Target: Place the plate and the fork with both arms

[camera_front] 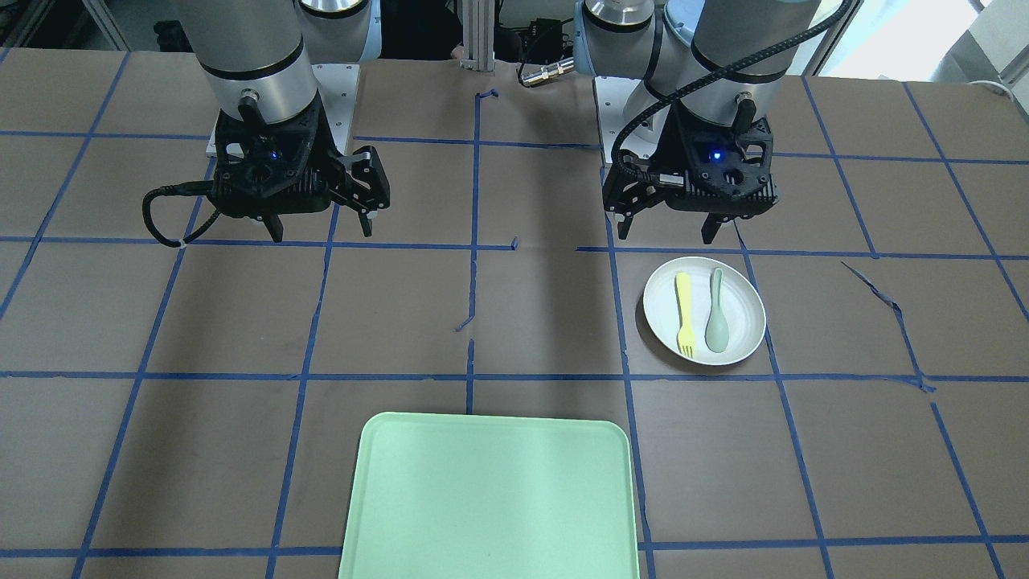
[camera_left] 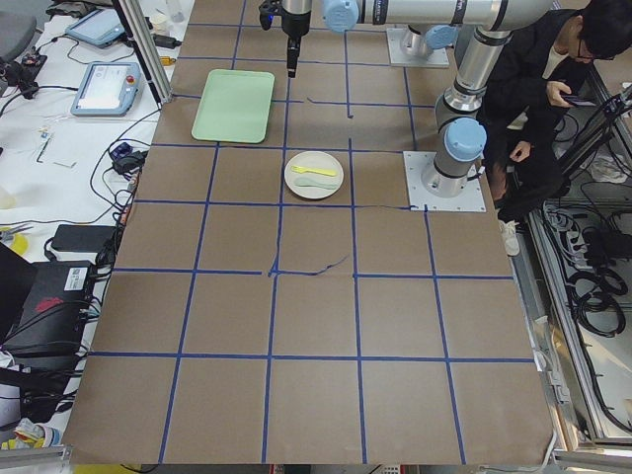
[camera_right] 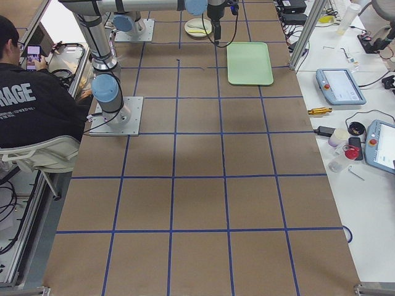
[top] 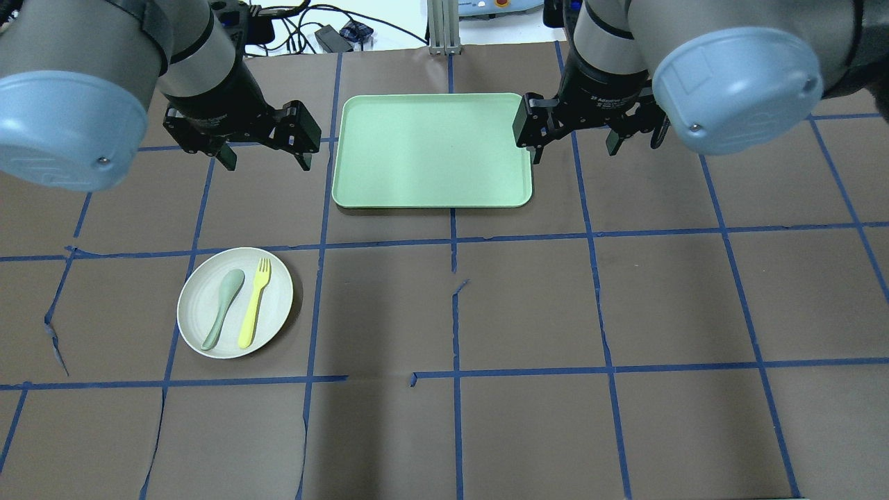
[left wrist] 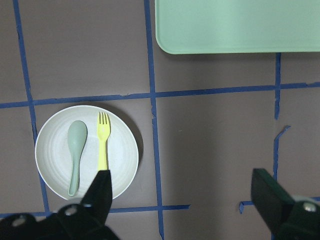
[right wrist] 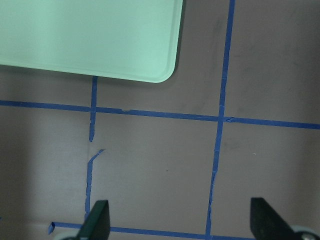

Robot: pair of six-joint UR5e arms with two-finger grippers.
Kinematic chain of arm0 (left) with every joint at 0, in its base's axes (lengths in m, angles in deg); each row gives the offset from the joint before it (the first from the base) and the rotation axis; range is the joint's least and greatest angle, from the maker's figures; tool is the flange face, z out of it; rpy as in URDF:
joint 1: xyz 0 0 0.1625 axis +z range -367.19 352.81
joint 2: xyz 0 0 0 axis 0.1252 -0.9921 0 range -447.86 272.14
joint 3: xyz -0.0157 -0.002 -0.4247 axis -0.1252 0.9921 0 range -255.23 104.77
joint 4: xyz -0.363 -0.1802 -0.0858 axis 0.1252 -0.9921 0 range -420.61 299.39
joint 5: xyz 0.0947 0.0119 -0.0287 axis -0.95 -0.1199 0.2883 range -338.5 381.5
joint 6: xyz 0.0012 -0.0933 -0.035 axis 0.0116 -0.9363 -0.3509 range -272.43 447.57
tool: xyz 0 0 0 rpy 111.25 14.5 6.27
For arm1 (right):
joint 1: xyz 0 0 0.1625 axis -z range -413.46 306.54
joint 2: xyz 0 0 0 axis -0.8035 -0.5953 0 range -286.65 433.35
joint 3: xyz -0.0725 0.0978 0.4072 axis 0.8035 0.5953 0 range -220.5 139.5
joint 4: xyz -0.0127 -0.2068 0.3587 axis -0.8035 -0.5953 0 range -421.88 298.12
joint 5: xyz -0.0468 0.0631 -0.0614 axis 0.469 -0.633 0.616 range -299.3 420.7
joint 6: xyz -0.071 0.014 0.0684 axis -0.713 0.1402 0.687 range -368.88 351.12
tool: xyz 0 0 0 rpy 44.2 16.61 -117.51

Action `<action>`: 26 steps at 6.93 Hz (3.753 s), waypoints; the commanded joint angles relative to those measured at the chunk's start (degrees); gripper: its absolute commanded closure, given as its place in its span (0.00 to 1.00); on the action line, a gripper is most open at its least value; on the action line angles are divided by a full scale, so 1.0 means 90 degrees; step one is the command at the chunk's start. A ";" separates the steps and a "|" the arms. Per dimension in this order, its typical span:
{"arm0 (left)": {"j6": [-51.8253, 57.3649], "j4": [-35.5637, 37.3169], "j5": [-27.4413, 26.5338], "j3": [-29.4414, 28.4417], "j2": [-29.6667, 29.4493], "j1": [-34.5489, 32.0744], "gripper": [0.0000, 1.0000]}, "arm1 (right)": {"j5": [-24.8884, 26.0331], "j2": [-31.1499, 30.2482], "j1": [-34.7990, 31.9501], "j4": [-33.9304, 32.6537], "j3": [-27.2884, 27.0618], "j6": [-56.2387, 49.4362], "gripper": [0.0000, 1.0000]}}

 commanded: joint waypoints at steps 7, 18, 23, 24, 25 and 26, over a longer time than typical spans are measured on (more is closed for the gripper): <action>0.0000 -0.0006 -0.0007 -0.0013 0.0002 0.0000 0.00 | 0.0010 -0.0002 0.0000 -0.0005 0.0029 -0.0005 0.00; 0.0010 -0.0006 -0.0016 0.0007 -0.0008 0.0010 0.00 | 0.0010 -0.0002 0.0000 -0.0005 0.0019 -0.0005 0.00; 0.2842 0.0402 0.0042 0.1641 -0.0143 0.2383 0.02 | 0.0020 0.0008 0.0000 -0.0005 0.0000 -0.0015 0.00; 0.3257 0.1207 0.0042 0.2256 -0.0299 0.2972 0.12 | 0.0020 0.0008 0.0000 -0.0005 -0.0010 -0.0025 0.00; 0.3503 0.2675 0.0032 0.2939 -0.0513 0.3191 0.12 | 0.0020 0.0008 0.0000 -0.0005 -0.0010 -0.0015 0.00; 0.3748 0.3521 0.0032 0.3517 -0.0709 0.3444 0.12 | 0.0020 0.0018 0.0000 -0.0005 -0.0010 -0.0025 0.00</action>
